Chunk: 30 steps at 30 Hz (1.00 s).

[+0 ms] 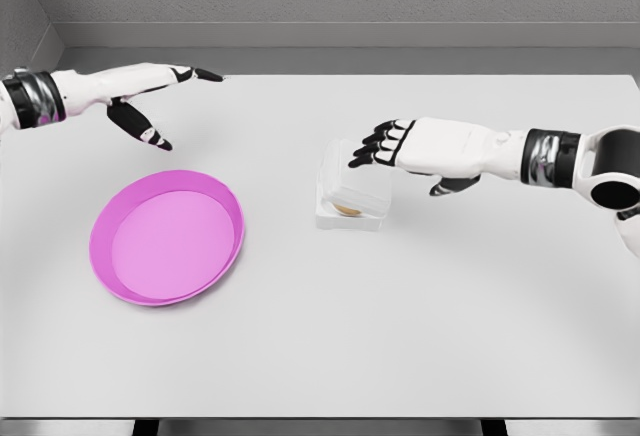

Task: Pack egg into the box and close the box lid

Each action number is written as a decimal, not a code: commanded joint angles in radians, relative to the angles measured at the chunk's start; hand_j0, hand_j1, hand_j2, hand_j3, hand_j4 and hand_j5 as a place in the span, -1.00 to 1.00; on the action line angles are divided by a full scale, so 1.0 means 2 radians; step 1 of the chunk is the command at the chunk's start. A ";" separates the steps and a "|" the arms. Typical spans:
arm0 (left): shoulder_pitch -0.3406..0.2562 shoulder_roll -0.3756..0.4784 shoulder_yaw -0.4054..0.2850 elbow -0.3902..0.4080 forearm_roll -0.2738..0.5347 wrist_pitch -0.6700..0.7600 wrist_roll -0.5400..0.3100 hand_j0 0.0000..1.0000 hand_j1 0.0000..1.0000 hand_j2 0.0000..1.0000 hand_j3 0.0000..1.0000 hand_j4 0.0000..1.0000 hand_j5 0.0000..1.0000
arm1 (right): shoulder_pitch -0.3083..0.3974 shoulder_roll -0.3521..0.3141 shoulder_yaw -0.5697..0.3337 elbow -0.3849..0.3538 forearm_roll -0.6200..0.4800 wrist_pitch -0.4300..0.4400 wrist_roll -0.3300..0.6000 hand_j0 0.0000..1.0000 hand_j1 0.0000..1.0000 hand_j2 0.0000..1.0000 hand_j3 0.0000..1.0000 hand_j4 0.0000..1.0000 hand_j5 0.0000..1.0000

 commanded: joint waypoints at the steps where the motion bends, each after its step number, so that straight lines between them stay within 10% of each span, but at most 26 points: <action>1: 0.000 0.009 0.001 0.005 0.003 0.001 0.000 1.00 1.00 1.00 1.00 1.00 1.00 | -0.001 0.003 0.007 0.001 -0.003 0.001 0.000 1.00 1.00 1.00 1.00 1.00 1.00; 19: 0.002 0.014 0.004 0.010 0.001 0.001 0.000 1.00 1.00 1.00 1.00 1.00 1.00 | -0.008 0.018 0.052 0.009 0.013 0.001 0.000 1.00 1.00 1.00 1.00 1.00 1.00; 23: 0.003 0.015 0.006 0.009 0.004 0.001 0.000 1.00 1.00 1.00 1.00 1.00 1.00 | -0.015 0.017 -0.049 0.049 -0.009 0.001 0.000 1.00 1.00 1.00 1.00 1.00 1.00; 30: 0.004 0.015 0.012 0.010 0.003 0.001 0.000 1.00 1.00 1.00 1.00 1.00 1.00 | -0.012 0.016 -0.072 0.147 -0.055 0.001 0.000 1.00 1.00 1.00 1.00 1.00 1.00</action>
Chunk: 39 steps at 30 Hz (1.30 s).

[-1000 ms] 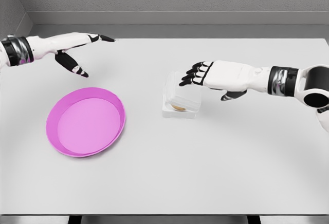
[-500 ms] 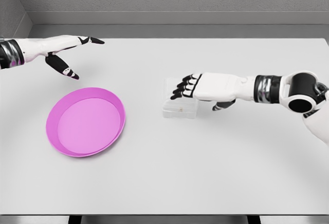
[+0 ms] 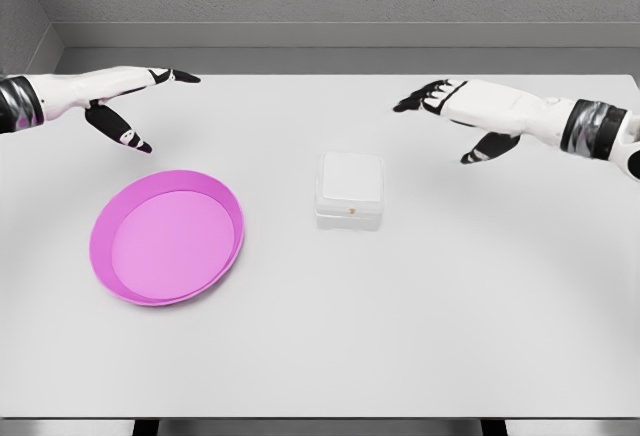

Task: Pack egg into the box and close the box lid

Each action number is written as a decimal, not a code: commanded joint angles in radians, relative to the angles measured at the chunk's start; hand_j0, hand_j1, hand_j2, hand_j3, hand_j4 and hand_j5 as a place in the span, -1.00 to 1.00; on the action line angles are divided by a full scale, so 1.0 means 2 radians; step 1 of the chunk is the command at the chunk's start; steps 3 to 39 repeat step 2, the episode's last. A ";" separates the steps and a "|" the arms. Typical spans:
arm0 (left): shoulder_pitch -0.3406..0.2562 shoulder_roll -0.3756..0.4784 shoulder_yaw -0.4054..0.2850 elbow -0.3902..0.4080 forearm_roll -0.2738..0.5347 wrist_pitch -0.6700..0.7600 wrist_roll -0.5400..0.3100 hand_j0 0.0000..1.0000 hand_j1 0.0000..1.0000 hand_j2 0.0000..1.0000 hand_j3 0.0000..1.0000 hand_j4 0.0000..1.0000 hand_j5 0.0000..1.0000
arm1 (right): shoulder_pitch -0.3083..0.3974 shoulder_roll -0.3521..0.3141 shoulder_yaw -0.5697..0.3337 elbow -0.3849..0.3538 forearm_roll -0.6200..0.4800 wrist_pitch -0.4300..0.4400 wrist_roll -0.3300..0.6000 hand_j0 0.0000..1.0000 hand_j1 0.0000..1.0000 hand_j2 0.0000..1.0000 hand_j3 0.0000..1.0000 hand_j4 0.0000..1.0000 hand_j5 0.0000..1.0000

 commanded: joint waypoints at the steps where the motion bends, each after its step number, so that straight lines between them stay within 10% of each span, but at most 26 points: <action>1: 0.000 0.000 0.001 0.000 0.004 0.001 0.000 1.00 1.00 1.00 1.00 1.00 1.00 | -0.001 -0.001 -0.006 0.020 -0.011 0.001 0.000 1.00 1.00 1.00 1.00 1.00 1.00; 39: 0.002 0.000 0.001 0.000 0.003 0.001 0.000 1.00 1.00 1.00 1.00 1.00 1.00 | -0.001 -0.001 -0.006 0.020 -0.011 0.001 0.000 1.00 1.00 1.00 1.00 1.00 1.00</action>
